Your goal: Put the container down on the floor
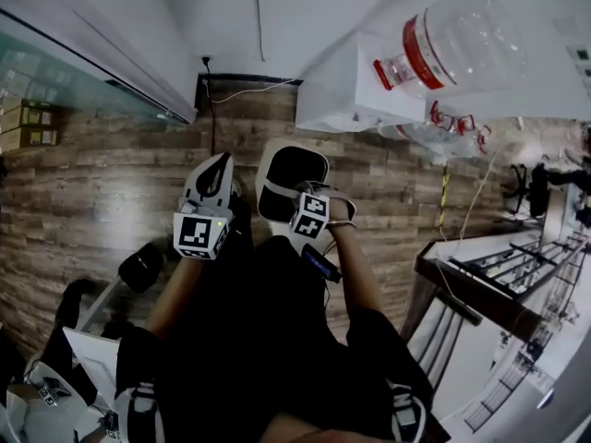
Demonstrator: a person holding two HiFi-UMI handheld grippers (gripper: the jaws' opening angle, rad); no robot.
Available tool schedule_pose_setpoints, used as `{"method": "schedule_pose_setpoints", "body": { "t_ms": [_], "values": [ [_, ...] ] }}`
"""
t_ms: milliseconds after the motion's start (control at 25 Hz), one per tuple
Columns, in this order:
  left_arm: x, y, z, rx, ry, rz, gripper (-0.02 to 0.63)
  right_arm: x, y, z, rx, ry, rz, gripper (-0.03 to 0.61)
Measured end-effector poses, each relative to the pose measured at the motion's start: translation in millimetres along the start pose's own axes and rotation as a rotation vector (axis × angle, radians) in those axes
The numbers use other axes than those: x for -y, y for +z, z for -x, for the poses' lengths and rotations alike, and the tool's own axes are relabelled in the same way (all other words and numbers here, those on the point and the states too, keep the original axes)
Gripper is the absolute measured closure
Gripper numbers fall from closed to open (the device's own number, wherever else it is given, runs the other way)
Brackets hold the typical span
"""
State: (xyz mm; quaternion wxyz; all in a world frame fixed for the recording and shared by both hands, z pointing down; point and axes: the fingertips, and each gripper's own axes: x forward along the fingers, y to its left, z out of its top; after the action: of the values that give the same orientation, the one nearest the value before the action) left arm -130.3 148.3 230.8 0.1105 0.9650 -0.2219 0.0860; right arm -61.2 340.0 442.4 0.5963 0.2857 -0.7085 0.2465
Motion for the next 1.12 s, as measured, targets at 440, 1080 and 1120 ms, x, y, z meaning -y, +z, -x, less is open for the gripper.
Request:
{"method": "schedule_pose_setpoints", "body": {
  "t_ms": [440, 1080, 1120],
  "values": [
    [-35.1, 0.7, -39.8, -0.020, 0.027, 0.029, 0.584, 70.1, 21.9, -9.5, 0.007, -0.013, 0.024, 0.545],
    [-44.7, 6.5, -113.0, -0.003, 0.252, 0.021, 0.584, 172.6, 16.2, -55.0, 0.018, 0.028, 0.237, 0.545],
    [-46.8, 4.8, -117.5, -0.002, 0.259, 0.019, 0.584, 179.8, 15.0, -60.6, 0.015, 0.028, 0.246, 0.545]
  ]
}}
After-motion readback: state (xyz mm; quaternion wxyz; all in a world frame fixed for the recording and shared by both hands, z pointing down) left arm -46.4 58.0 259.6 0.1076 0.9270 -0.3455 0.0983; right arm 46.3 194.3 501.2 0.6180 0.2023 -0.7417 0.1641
